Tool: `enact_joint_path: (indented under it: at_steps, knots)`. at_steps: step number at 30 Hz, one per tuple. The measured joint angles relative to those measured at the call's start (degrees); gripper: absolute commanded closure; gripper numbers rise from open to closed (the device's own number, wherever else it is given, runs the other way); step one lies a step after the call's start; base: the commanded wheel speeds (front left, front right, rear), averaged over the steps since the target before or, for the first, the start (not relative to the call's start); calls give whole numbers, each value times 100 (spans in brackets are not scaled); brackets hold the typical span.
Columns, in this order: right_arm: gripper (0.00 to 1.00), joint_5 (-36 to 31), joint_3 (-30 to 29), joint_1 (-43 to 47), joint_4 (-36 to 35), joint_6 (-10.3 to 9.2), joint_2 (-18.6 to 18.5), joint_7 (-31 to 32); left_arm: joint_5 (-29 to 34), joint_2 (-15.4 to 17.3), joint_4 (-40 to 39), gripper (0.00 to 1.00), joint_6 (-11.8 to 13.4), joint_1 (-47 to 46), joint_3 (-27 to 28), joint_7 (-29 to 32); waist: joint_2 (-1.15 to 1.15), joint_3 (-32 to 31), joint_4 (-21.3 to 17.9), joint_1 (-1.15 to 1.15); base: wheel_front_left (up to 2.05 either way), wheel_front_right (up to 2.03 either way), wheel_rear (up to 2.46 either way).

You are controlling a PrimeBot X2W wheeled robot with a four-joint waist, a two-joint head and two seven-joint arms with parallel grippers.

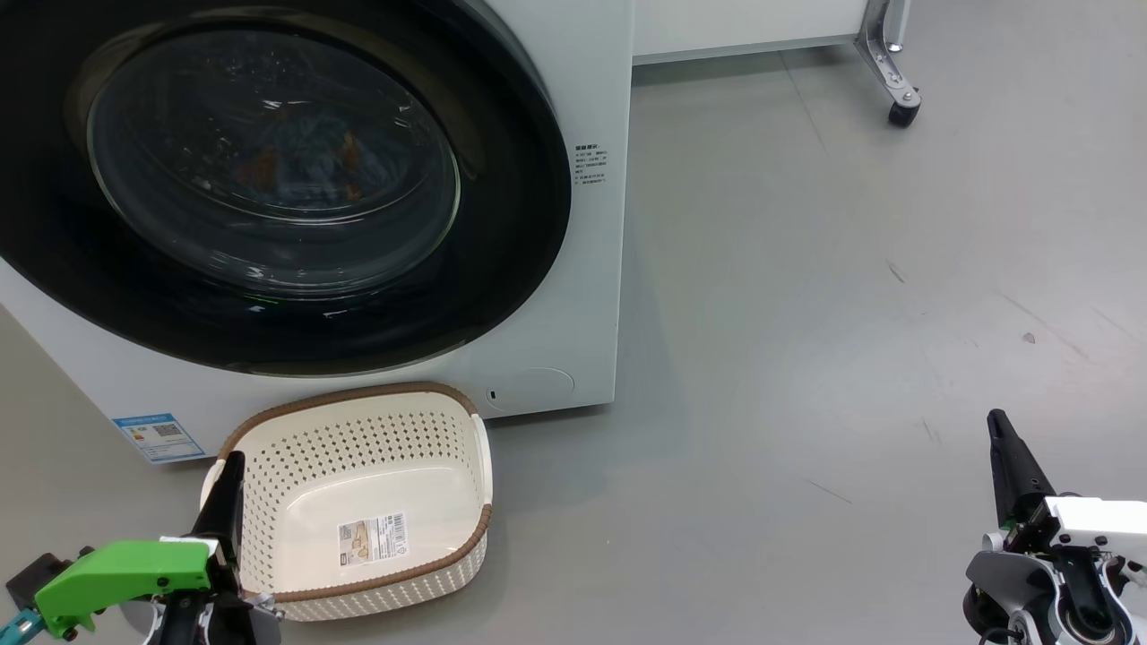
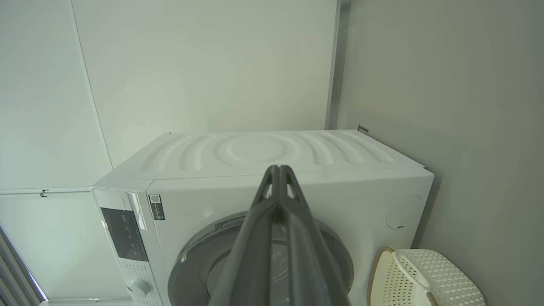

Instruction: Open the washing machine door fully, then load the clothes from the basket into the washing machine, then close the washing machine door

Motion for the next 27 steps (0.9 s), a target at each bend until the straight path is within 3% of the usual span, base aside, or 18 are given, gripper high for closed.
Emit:
enact_joint_path:
  at_steps: [27]
  knots:
    - [100, 0, -9, -1, -2, 1, 4, 8, 0, 0, -1, 100, 0, -4, 5, 1, 0, 1, 0, 0, 0, 0, 0]
